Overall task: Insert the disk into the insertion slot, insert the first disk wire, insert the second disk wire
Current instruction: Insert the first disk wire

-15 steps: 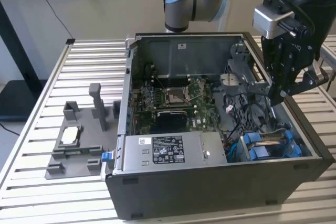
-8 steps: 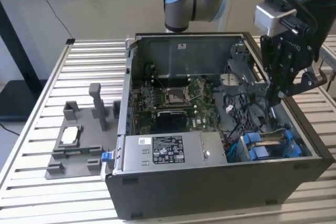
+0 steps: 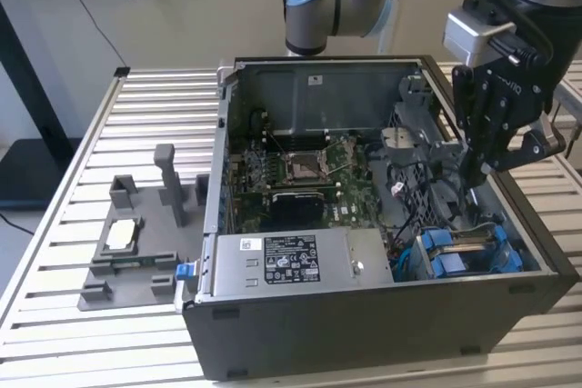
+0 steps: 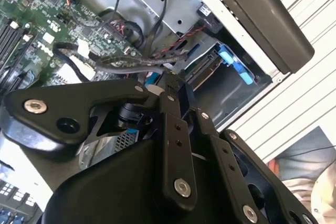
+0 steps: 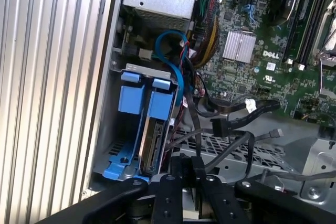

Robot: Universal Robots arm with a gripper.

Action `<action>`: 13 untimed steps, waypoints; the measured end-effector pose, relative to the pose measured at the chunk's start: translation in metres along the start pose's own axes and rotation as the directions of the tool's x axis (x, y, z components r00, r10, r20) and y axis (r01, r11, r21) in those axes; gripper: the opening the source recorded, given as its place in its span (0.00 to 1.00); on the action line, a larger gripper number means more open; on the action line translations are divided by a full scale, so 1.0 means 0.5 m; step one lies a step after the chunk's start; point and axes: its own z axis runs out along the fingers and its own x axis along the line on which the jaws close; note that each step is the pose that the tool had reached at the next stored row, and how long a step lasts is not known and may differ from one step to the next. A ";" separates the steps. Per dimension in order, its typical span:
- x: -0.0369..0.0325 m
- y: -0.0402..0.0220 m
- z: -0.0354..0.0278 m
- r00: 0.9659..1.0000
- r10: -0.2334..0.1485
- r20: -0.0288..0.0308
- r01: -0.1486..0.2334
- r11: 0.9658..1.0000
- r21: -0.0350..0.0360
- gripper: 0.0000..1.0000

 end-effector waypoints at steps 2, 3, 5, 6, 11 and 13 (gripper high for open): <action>0.001 -0.004 0.004 1.000 0.002 0.000 -0.002 1.000 -0.002 0.19; 0.002 -0.006 0.005 1.000 0.002 0.000 -0.002 1.000 -0.003 0.19; 0.004 -0.010 0.009 1.000 0.003 0.001 -0.003 1.000 -0.006 0.19; 0.006 -0.012 0.011 1.000 0.004 0.001 -0.004 1.000 -0.008 0.19; 0.014 -0.022 0.017 1.000 0.004 0.006 -0.004 1.000 -0.030 0.19; 0.019 -0.027 0.018 1.000 0.004 0.008 -0.004 0.999 -0.042 0.19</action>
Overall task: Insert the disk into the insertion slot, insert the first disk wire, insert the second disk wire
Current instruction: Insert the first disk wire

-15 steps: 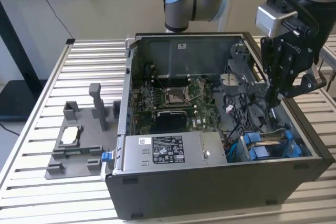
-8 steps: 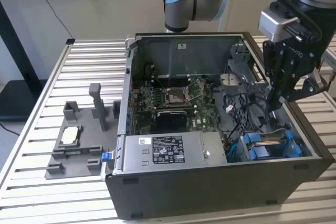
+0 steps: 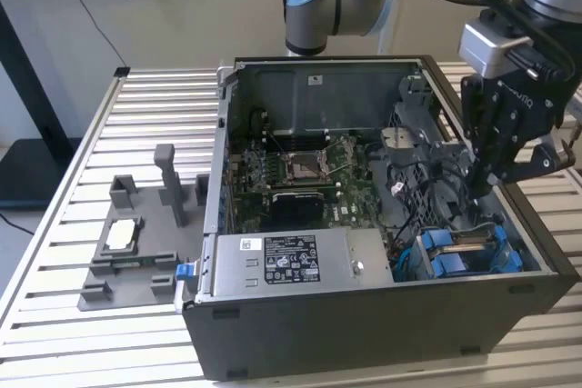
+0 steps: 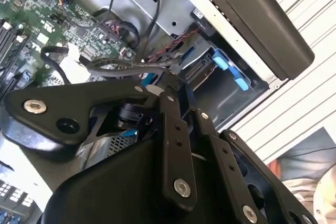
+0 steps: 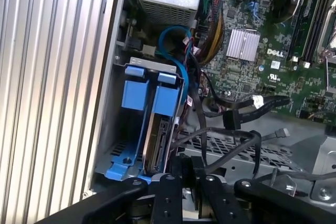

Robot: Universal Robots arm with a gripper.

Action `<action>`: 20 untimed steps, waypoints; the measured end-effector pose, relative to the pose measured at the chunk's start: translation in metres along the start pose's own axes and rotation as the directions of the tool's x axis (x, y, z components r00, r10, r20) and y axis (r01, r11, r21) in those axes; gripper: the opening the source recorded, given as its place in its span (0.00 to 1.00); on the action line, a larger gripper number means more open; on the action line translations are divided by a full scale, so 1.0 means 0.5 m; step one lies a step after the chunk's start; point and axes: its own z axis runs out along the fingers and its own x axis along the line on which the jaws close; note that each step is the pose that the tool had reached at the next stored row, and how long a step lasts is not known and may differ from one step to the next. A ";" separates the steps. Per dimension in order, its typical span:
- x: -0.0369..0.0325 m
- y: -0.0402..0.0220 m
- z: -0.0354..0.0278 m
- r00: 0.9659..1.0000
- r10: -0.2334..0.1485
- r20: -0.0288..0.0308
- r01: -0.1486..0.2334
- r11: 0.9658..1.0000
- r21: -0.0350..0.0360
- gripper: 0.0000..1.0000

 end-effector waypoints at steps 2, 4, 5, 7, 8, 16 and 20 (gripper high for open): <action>0.005 -0.006 0.001 1.000 0.000 0.002 0.000 1.000 -0.011 0.19; 0.011 -0.012 0.002 1.000 0.000 0.004 0.000 1.000 -0.021 0.19; 0.014 -0.014 0.002 1.000 0.000 0.005 0.000 1.000 -0.024 0.19; 0.019 -0.019 0.002 1.000 0.000 0.006 0.000 1.000 -0.029 0.19; 0.021 -0.020 0.003 1.000 0.000 0.006 0.000 1.000 -0.031 0.19; 0.036 -0.026 0.006 1.000 0.002 0.013 -0.002 0.998 -0.063 0.19; 0.038 -0.026 0.012 0.999 0.035 0.013 -0.034 0.997 -0.067 0.19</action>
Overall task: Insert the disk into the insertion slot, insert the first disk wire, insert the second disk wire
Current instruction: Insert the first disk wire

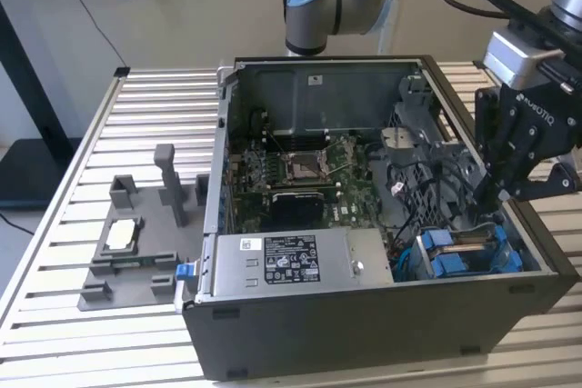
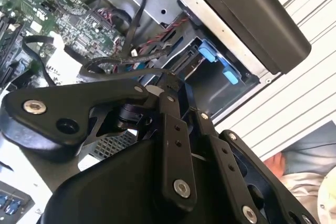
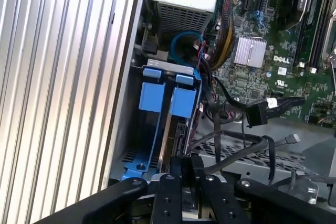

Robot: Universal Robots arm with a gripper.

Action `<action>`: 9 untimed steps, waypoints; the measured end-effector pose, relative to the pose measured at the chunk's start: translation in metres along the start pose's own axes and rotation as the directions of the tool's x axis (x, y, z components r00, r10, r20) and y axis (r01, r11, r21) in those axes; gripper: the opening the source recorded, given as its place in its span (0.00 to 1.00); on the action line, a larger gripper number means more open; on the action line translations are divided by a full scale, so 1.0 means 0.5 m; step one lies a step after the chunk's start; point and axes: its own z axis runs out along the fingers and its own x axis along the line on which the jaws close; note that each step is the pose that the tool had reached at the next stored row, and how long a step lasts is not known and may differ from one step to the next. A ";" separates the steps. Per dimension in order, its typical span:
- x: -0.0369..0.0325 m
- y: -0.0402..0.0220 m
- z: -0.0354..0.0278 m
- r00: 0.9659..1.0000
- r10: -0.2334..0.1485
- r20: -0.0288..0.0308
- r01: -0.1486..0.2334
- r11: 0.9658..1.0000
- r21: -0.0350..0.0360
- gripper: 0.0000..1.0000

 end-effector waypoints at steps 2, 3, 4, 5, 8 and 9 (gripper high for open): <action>0.000 0.000 0.002 1.000 0.028 0.001 -0.028 1.000 0.000 0.19; 0.000 0.000 0.003 0.999 0.040 0.001 -0.040 0.999 0.000 0.19; 0.001 0.000 0.003 0.999 0.053 0.002 -0.053 0.999 0.000 0.19; 0.001 0.000 0.004 0.998 0.065 0.002 -0.065 0.998 0.000 0.19; 0.001 0.000 0.004 0.997 0.078 0.004 -0.078 0.997 -0.012 0.19; 0.002 0.000 0.004 0.997 0.080 0.005 -0.080 0.997 -0.018 0.19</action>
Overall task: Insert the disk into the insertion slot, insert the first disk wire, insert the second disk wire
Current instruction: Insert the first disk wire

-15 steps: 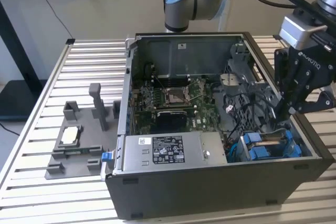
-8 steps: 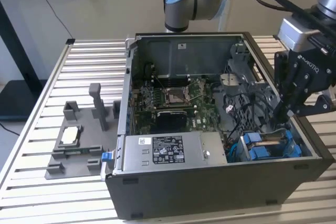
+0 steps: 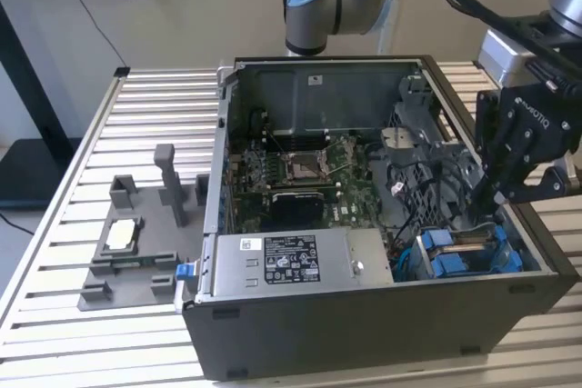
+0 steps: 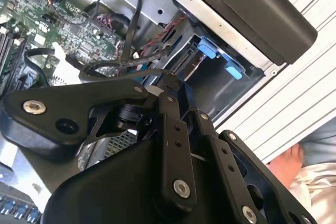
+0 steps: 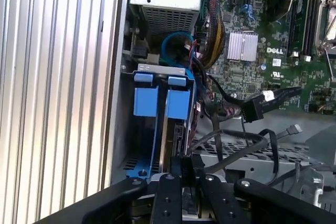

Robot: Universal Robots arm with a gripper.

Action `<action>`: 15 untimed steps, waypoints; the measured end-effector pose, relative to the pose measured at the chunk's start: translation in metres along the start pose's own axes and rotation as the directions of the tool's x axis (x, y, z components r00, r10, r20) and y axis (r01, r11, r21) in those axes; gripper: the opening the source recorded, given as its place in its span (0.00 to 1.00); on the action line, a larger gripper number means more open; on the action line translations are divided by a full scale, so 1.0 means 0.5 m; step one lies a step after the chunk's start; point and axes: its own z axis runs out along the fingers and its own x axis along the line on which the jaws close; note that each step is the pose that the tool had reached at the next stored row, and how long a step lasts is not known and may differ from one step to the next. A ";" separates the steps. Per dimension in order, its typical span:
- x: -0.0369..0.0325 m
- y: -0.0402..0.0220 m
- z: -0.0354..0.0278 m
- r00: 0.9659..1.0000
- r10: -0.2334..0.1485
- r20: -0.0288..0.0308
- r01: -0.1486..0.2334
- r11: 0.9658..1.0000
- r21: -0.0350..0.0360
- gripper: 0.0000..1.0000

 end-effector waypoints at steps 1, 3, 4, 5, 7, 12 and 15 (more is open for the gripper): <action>0.000 0.000 0.000 1.000 0.002 0.001 -0.002 1.000 -0.008 0.19; 0.001 0.000 0.000 1.000 0.003 0.003 -0.003 1.000 -0.022 0.19; 0.001 0.000 0.001 1.000 0.004 0.004 -0.004 1.000 -0.028 0.19; 0.002 -0.001 0.001 1.000 0.004 0.006 -0.004 0.999 -0.032 0.19; 0.003 -0.003 0.002 1.000 0.005 0.010 -0.004 0.999 -0.039 0.19; 0.009 -0.013 0.005 1.000 0.005 0.016 -0.005 0.999 -0.042 0.19; 0.012 -0.015 0.009 1.000 0.008 0.020 -0.007 0.999 -0.045 0.19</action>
